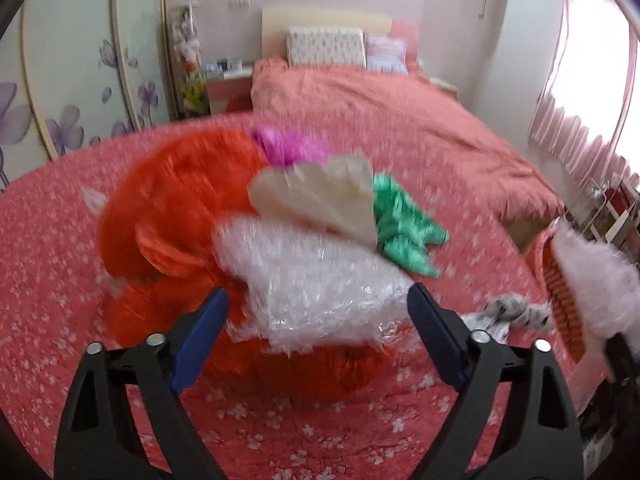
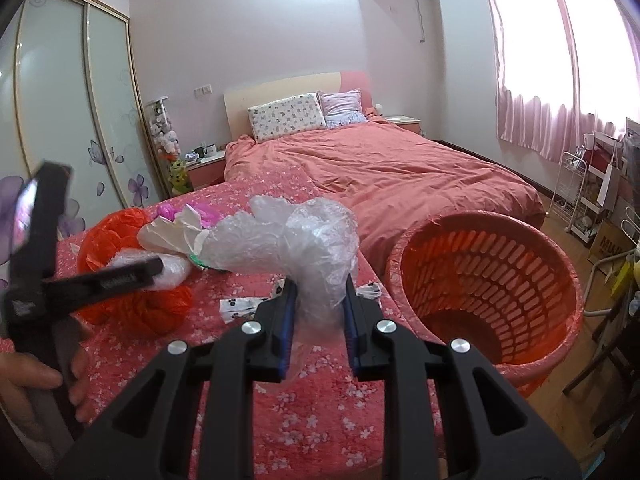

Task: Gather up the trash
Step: 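Grasp more bubble wrap with the left gripper while the right gripper holds its wrap, then carry both bubble wraps over the orange basket and open both grippers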

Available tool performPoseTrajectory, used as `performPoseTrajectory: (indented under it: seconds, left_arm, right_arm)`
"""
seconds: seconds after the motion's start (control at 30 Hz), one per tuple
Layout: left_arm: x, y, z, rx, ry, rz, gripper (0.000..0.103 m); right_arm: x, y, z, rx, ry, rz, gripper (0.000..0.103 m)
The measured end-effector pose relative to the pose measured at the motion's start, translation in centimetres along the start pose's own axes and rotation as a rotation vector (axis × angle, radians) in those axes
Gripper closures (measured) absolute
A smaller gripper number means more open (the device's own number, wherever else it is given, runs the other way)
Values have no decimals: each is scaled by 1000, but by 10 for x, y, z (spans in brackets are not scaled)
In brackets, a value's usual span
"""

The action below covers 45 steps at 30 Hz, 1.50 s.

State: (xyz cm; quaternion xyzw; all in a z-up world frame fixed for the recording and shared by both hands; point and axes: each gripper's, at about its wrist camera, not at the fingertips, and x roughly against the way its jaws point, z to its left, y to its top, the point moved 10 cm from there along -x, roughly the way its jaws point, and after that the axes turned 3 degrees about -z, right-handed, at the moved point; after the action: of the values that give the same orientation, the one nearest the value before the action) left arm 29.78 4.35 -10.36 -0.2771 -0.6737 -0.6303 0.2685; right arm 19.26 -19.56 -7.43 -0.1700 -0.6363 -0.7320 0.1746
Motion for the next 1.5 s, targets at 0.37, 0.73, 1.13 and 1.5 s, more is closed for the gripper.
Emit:
performPoseTrajectory:
  seconds: [0.37,0.73,1.13,1.5]
  left_arm:
    - [20,-6,1,35,-91,-43,76]
    - [44,17,-5,1,-108,-164,89]
    - [82,35,-38,-30,-219,-258,92]
    - [93,33,-103,-111,-361,-275,92]
  right_arm:
    - [-1,-2,-6,3,0,2,81]
    - [5,3,-6,-6,6,-19,81]
    - [17,14,-23,-22,-9,-58,81]
    - [33,32,-70,-63,-84,-119,81]
